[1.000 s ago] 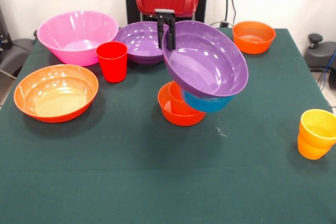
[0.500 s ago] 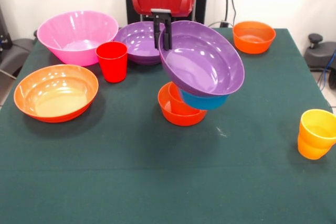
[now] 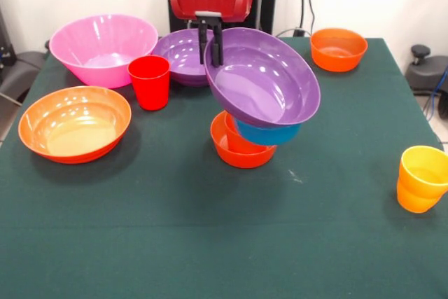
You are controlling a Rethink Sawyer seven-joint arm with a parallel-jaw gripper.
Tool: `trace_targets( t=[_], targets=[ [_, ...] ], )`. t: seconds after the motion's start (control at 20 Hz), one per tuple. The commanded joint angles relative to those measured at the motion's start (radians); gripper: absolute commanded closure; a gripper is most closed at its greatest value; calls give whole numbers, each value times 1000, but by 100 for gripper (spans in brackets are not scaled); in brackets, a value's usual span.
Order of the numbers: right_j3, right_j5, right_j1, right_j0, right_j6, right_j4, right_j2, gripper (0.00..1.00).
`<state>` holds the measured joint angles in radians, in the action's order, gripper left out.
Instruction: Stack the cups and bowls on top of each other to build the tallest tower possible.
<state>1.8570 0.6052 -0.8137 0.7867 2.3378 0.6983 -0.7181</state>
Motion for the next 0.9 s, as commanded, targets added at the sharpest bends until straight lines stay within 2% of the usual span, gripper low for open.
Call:
trace_targets(
  t=[0.05, 0.9],
  targets=[
    [69, -8, 0, 23, -292, 106, -40, 100],
    [96, 15, -5, 66, -310, 123, -72, 100]
  ],
)
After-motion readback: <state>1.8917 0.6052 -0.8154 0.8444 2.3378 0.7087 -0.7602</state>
